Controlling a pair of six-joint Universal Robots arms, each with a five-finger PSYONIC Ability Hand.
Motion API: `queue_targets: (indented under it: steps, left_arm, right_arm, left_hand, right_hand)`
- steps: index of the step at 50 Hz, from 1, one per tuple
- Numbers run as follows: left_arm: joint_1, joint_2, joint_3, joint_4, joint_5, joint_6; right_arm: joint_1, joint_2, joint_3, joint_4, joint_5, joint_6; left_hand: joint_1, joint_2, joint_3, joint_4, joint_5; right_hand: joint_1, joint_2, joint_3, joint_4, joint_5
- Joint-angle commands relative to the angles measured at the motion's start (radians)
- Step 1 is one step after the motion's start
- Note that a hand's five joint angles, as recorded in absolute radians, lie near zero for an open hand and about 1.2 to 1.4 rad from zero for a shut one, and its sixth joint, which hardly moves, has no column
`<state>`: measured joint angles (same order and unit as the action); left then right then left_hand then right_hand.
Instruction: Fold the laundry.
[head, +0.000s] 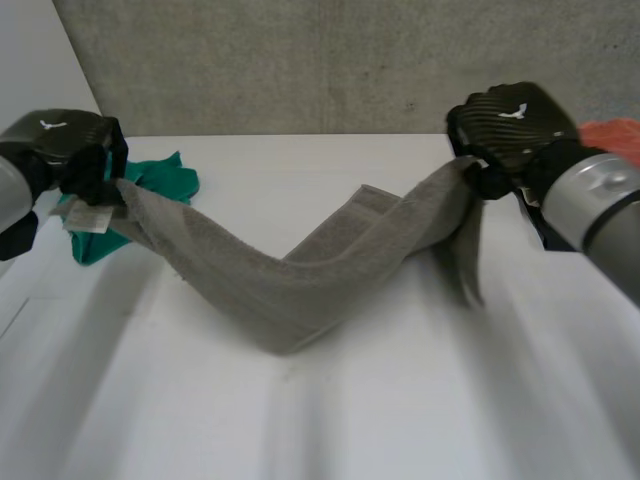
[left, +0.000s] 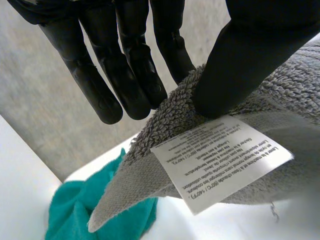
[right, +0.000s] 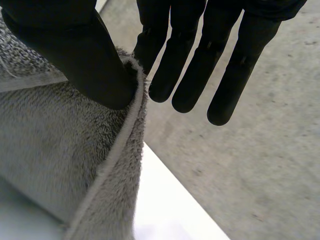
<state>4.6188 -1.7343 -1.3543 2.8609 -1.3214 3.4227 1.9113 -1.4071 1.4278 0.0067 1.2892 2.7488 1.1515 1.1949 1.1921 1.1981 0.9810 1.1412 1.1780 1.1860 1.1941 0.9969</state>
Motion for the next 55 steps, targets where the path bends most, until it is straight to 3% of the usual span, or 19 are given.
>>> queue_targets:
  steps: [1,6,8,10,11,14,20,25,27,31,33,35,41,49,55]
  left_arm:
    - [-0.017,-0.321,0.211,0.02,-0.108,-0.002]
    - [-0.017,-0.52,0.411,0.046,-0.174,-0.016]
    - [-0.021,-0.606,0.501,0.052,-0.197,-0.028]
    - [-0.028,-0.646,0.553,0.052,-0.214,-0.03]
    - [-0.041,-0.674,0.593,0.049,-0.231,-0.033]
    - [-0.078,-0.682,0.619,0.038,-0.293,-0.028]
    - [-0.126,-0.591,0.517,0.04,-0.367,-0.02]
    - [-0.172,-0.437,0.327,0.037,-0.371,0.016]
    - [-0.204,-0.355,0.207,0.041,-0.352,0.026]
    - [-0.285,-0.242,-0.004,0.048,-0.259,0.024]
    - [-0.313,-0.226,-0.058,0.051,-0.223,0.021]
    - [-0.351,-0.225,-0.11,0.061,-0.182,0.017]
    - [-0.39,-0.267,-0.134,0.097,-0.171,-0.022]
    - [-0.439,-0.378,-0.059,0.189,-0.205,-0.065]
    - [-0.475,-0.458,0.015,0.176,-0.268,-0.062]
  right_arm:
    - [0.143,0.209,-0.087,-0.111,0.148,0.055]
    - [0.213,0.362,-0.177,-0.247,0.323,0.052]
    - [0.236,0.428,-0.222,-0.303,0.384,0.038]
    - [0.25,0.471,-0.251,-0.333,0.42,0.02]
    - [0.27,0.511,-0.277,-0.358,0.447,-0.01]
    - [0.302,0.568,-0.315,-0.382,0.492,-0.081]
    - [0.331,0.6,-0.333,-0.386,0.529,-0.162]
    - [0.336,0.588,-0.317,-0.386,0.525,-0.189]
    - [0.338,0.58,-0.313,-0.384,0.525,-0.195]
    - [0.333,0.566,-0.299,-0.378,0.524,-0.19]
    - [0.333,0.56,-0.294,-0.376,0.524,-0.189]
    - [0.331,0.551,-0.287,-0.37,0.521,-0.183]
    - [0.333,0.537,-0.26,-0.352,0.51,-0.156]
    - [0.336,0.522,-0.225,-0.324,0.507,-0.133]
    - [0.331,0.517,-0.205,-0.324,0.507,-0.118]
  left_hand:
    - [0.245,0.201,0.204,0.198,0.241]
    - [0.245,0.201,0.204,0.198,0.241]
    - [0.102,0.059,0.062,0.055,0.098]
    - [-0.147,-0.19,-0.188,-0.194,-0.151]
    - [-0.465,-0.509,-0.506,-0.512,-0.469]
    - [-0.977,-1.02,-1.018,-1.024,-0.981]
    - [-0.977,-1.02,-1.018,-1.024,-0.981]
    - [-0.977,-1.02,-1.018,-1.024,-0.981]
    - [-0.965,-1.009,-1.006,-1.012,-0.969]
    - [-0.642,-0.686,-0.683,-0.689,-0.646]
    - [-0.624,-0.667,-0.665,-0.671,-0.628]
    - [-0.627,-0.67,-0.667,-0.673,-0.631]
    - [-0.639,-0.682,-0.679,-0.685,-0.643]
    - [-0.636,-0.679,-0.676,-0.682,-0.64]
    - [-0.621,-0.664,-0.662,-0.668,-0.625]
  right_hand:
    - [0.255,0.218,0.21,0.202,0.225]
    - [0.255,0.218,0.21,0.202,0.225]
    - [0.255,0.218,0.21,0.202,0.225]
    - [0.255,0.218,0.21,0.202,0.225]
    - [0.255,0.218,0.21,0.202,0.225]
    - [0.255,0.218,0.21,0.202,0.225]
    - [0.255,0.218,0.21,0.202,0.225]
    - [0.255,0.218,0.21,0.202,0.225]
    - [0.255,0.218,0.21,0.202,0.225]
    - [0.255,0.218,0.21,0.202,0.225]
    - [0.255,0.218,0.21,0.202,0.225]
    - [0.255,0.218,0.21,0.202,0.225]
    - [0.255,0.218,0.21,0.202,0.225]
    - [0.255,0.218,0.21,0.202,0.225]
    - [0.255,0.218,0.21,0.202,0.225]
